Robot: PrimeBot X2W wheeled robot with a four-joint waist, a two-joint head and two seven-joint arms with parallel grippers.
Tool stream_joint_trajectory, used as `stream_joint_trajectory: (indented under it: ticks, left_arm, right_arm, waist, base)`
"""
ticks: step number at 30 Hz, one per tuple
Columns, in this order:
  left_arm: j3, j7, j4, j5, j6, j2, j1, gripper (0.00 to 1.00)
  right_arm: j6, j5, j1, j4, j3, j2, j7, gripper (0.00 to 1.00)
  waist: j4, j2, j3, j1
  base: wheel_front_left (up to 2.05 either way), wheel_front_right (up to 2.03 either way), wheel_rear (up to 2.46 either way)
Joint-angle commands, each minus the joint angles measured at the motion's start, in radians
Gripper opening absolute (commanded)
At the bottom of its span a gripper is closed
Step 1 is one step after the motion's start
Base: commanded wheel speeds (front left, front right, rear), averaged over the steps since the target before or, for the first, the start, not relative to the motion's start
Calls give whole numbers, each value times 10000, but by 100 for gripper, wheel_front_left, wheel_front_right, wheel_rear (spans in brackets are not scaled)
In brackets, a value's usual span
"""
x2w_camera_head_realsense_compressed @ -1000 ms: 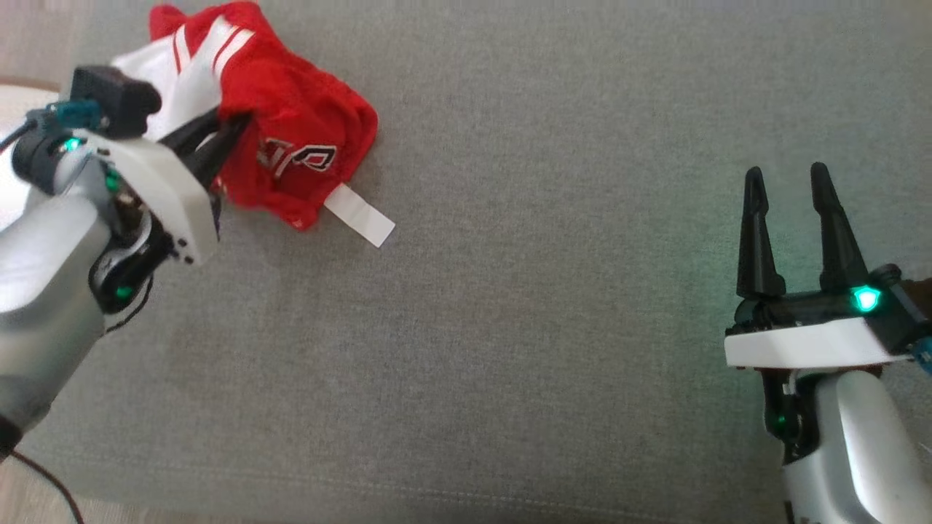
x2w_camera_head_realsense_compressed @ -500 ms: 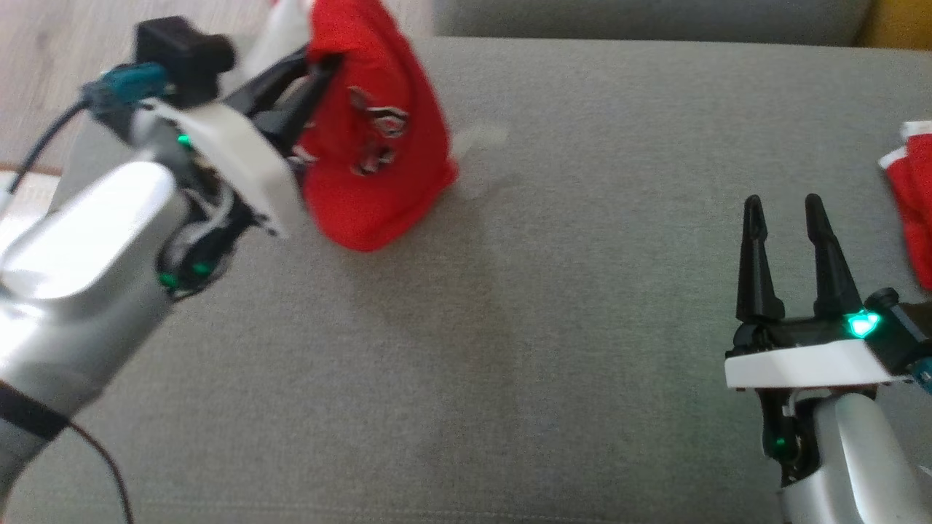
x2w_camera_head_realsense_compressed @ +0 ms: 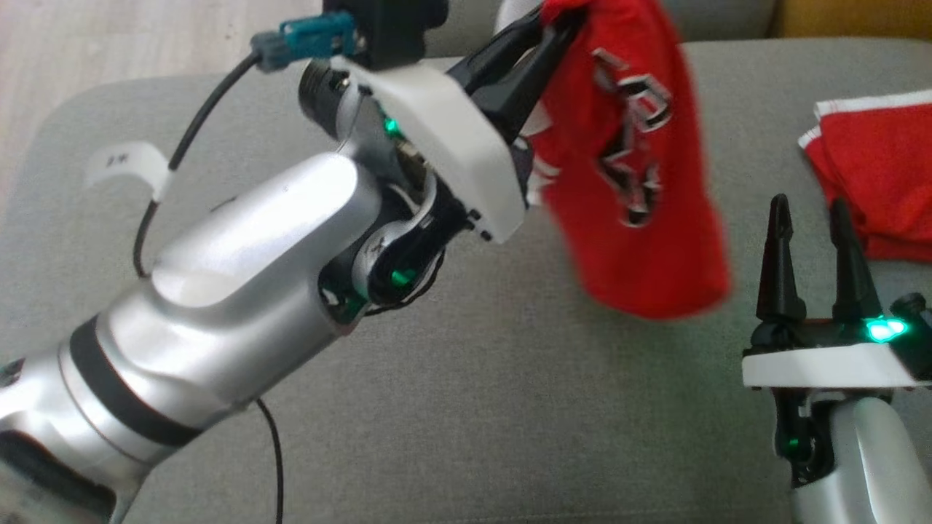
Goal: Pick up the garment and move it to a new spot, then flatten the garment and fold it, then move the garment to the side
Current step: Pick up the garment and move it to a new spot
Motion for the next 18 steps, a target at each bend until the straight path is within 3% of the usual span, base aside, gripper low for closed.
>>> stream_joint_trajectory:
  ticks: [1,7,12,18]
  left_arm:
    - [644,86,-319,68,244,255,-860,0]
    - [264,440,683,211,198,858,-586,0]
    - [-572,647,2758,734,-576,1305,-431,0]
    - [-1322,533,5732,1513,-1734,1195,-915,0]
  right_arm:
    - [-9,97,-396,-390,261,-39,-63,100]
    - [-9,202,-643,-421,527,-39,-63,100]
    - [-9,304,-936,-492,922,-39,-63,100]
    - [-9,487,-1286,-629,1264,-39,-63,100]
  waist:
    - [-279,-1,272,1]
    - [-843,-1,744,1]
    - [-1481,-1,1321,1]
    - [-1961,-1,2014,1]
  base:
    - [0,0,0]
    - [0,0,0]
    - [0,0,0]
    - [0,0,0]
